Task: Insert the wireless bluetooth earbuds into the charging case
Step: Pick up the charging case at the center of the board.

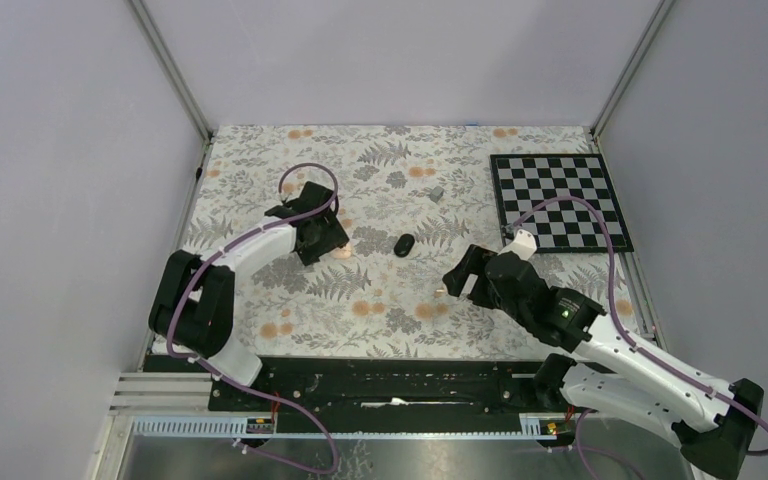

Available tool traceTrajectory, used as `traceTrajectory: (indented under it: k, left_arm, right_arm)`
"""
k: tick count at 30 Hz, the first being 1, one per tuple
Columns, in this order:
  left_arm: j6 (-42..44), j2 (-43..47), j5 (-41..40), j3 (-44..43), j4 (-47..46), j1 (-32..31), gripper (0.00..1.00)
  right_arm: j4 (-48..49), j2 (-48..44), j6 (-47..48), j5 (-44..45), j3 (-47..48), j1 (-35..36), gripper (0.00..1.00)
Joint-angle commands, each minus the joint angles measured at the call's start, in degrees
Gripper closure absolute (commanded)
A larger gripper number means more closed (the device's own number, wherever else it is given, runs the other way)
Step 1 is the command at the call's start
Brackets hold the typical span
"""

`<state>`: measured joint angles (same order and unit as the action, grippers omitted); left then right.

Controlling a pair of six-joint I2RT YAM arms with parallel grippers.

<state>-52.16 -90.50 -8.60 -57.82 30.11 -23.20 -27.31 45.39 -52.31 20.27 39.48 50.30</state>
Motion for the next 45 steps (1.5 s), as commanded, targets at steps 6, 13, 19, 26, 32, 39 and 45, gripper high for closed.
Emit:
traceTrajectory:
  k: [6,13,19,26,32,39,45]
  left_arm:
    - [10.7,-8.1,-1.5,-6.2,-7.9,0.2,0.22]
    - [16.3,-13.4,11.5,-9.1,-12.7,0.2,0.21]
    - [18.3,-11.3,15.8,-7.5,-12.1,-3.7,0.21]
    - [20.9,-9.6,20.2,-8.1,-8.5,-5.6,0.22]
    - [22.9,-6.7,17.9,-10.5,-6.2,-5.5,0.22]
    - [33.1,-14.0,13.7,-19.9,1.4,-4.6,0.21]
    - [39.4,-19.2,15.6,-23.0,5.7,-4.7,0.10]
  right_arm:
    - [0.9,-2.0,-1.0,-1.1,0.1,0.1,0.12]
    - [0.9,-2.4,-1.3,-1.3,-0.5,0.0,0.12]
    - [1.1,-2.1,-1.8,-1.0,-1.5,0.1,0.11]
    - [2.2,-0.6,-1.4,-1.4,-0.8,0.1,0.11]
    - [2.2,-0.9,-1.5,-1.6,-1.0,0.1,0.11]
    - [1.7,-2.7,-2.2,-1.5,-1.7,0.0,0.11]
    - [1.0,-4.0,-2.5,-1.3,-2.1,0.0,0.11]
